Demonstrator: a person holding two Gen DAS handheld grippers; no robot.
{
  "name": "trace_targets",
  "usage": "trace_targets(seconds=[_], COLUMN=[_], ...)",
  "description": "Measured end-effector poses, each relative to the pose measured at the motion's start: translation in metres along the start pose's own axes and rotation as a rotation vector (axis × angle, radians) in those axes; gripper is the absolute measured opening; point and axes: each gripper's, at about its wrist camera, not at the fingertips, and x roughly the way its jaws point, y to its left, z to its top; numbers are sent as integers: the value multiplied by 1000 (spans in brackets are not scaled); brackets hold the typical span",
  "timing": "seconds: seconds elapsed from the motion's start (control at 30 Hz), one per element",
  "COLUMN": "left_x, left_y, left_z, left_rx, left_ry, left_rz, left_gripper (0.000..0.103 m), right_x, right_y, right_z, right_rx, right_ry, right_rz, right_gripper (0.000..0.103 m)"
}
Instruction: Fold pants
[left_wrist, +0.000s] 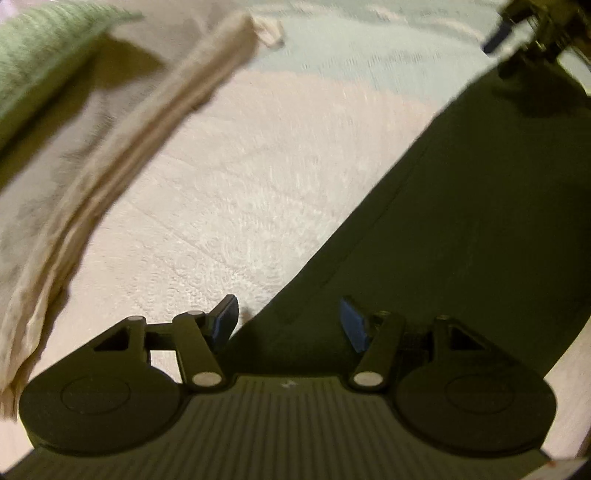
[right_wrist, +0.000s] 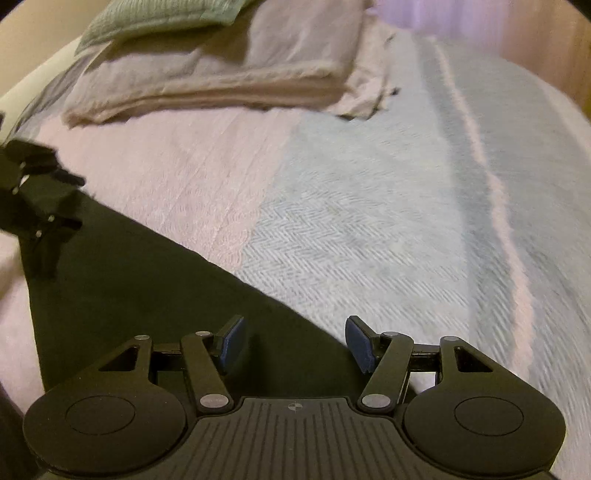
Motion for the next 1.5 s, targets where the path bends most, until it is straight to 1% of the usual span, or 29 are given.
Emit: trace_targets(seconds=[0.07,0.13,0.2,0.23,0.27,0.3,0.33,0.4,0.47,0.53,0.63,0.67,0.8,0.87,0.97,1.0,1.07,1.1,1.13,1.17,1.2,1.23,1.27,1.3,1.33,1.37,1.43,1.47,1.5], left_x=[11,22,30,32,32,32,31,27,16,-3,-47,-66,-149,-183,-217,-223,-225,-222,-217,-215,-216,-219,-224,-229,-234,-235,-236,-231,-225], left_y=[11,23,27,24,19,12,7,-5,-12,-19,-35,-42,-81,-106,-160,-181,-212,-225,-236,-244,-248,-249,-247,-241,-232,-222,-195,-181,-167], left_z=[-1,-1,-2,-2,-3,-3,-3,-5,-9,-13,-28,-35,-77,-102,-145,-164,-194,-209,-226,-239,-249,-256,-260,-263,-263,-259,-249,-242,-236], left_rx=[14,-5,-19,5,34,67,93,146,161,136,82,54,-78,-135,-207,-228,-284,-339,-389,-426,-459,-489,-518,-551,-576,-591,-615,-629,-644], left_ry=[39,70,90,94,94,95,93,87,63,20,-53,-79,-163,-176,-142,-120,-54,-1,53,80,102,116,109,96,84,69,26,5,-2], left_rz=[-23,-72,-113,-122,-130,-122,-123,-70,-17,47,137,168,228,238,206,183,124,88,43,11,-7,-18,-16,-10,6,30,100,136,167], left_gripper=[57,57,49,44,33,25,18,9,8,7,8,8,8,7,6,6,9,10,9,10,13,13,14,22,27,35,41,47,48], right_x=[15,27,36,38,37,34,30,18,2,-21,-63,-78,-144,-168,-188,-188,-177,-168,-159,-155,-155,-160,-164,-170,-175,-180,-184,-185,-186], right_y=[-7,-15,-20,-21,-21,-18,-15,-8,2,22,63,76,145,187,240,255,275,283,287,289,290,287,281,272,261,250,229,215,205], right_z=[4,3,1,0,-2,-5,-8,-17,-22,-29,-46,-54,-99,-129,-180,-200,-236,-249,-263,-275,-284,-290,-294,-297,-299,-301,-302,-302,-302], right_rx=[-25,-37,-30,-23,-25,-35,-51,-84,-100,-140,-211,-221,-254,-303,-303,-264,-159,-113,-46,26,120,226,317,437,548,644,794,868,912], right_ry=[41,69,89,86,76,64,45,5,-57,-113,-194,-221,-313,-320,-261,-216,-79,8,81,131,146,122,101,73,40,2,-67,-112,-146], right_rz=[30,52,76,85,101,97,79,54,24,-37,-138,-158,-242,-306,-357,-362,-345,-338,-336,-324,-309,-290,-268,-245,-239,-238,-235,-236,-240], right_gripper=[58,58,58,53,45,35,27,16,13,12,12,12,11,11,11,12,17,22,24,26,28,32,34,35,36,36,36,36,36])
